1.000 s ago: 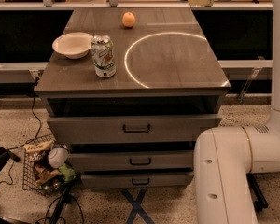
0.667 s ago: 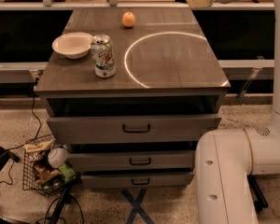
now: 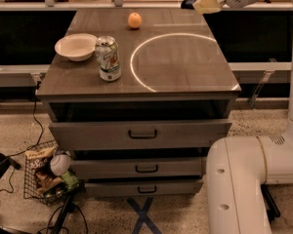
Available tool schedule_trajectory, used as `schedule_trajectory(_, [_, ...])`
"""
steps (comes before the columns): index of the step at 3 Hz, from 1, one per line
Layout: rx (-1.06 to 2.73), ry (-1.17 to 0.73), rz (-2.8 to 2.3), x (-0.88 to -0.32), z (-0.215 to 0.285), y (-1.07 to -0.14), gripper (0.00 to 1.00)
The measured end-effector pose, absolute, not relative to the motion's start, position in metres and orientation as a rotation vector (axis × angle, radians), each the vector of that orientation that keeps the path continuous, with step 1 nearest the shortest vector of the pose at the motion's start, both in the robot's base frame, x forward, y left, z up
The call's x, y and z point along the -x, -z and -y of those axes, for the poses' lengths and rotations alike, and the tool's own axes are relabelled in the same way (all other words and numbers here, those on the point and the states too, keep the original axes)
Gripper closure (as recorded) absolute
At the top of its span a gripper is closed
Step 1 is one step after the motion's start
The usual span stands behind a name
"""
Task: Move rxbar blueberry near 7up can
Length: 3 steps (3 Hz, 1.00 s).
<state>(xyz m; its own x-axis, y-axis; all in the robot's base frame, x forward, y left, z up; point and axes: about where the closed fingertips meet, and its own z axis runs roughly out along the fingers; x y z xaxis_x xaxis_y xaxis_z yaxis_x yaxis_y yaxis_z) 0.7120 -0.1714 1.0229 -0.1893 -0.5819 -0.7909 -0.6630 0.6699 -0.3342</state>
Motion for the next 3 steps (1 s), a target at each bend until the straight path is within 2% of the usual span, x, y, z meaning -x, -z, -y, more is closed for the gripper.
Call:
schedule_trajectory(1, [1.077,-0.248,-1.865,-0.712,0.156,-1.002,1.0])
schedule_trajectory(3, [1.046,-0.288,-1.889,-0.706,0.16,-0.98,1.0])
